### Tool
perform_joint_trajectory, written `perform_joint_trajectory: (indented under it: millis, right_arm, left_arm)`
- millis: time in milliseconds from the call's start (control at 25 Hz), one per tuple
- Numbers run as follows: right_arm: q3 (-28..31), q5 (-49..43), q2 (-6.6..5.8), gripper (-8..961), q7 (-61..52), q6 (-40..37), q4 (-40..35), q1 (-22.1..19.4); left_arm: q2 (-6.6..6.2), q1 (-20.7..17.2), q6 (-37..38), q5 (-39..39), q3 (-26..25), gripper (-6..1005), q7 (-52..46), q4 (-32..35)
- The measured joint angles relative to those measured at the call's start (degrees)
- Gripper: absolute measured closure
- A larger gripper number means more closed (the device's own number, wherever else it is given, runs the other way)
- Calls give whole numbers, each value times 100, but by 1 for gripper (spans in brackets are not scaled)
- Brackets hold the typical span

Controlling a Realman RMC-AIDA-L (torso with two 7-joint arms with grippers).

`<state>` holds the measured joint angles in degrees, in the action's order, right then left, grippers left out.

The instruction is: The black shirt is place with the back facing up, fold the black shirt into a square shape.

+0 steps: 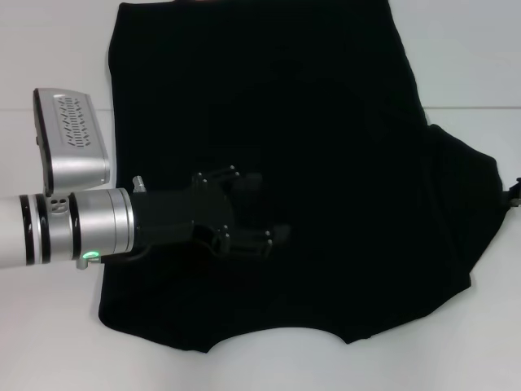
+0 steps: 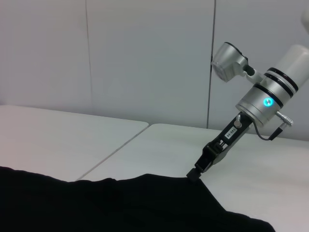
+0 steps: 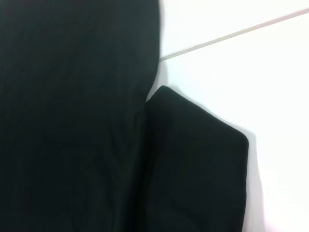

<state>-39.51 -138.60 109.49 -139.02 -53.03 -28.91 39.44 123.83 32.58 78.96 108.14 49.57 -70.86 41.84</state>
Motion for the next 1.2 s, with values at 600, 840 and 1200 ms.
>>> perform_joint_trajectory:
  millis: [600,840,1200]
  right_arm:
    - [200,0,0,953,73,-133,-221,-195]
    - [404,0,-27,954,138,-262,-317,-301]
    - [554,6,-10,954,152,-287,-387,-417]
  left_arm:
    - [0,-15,76,-40,0,63,-21,-17]
    - [0,-6,75,-40,-1,62,-24,-3]
    - [0,18,66,-48,0,63,-24,-2]
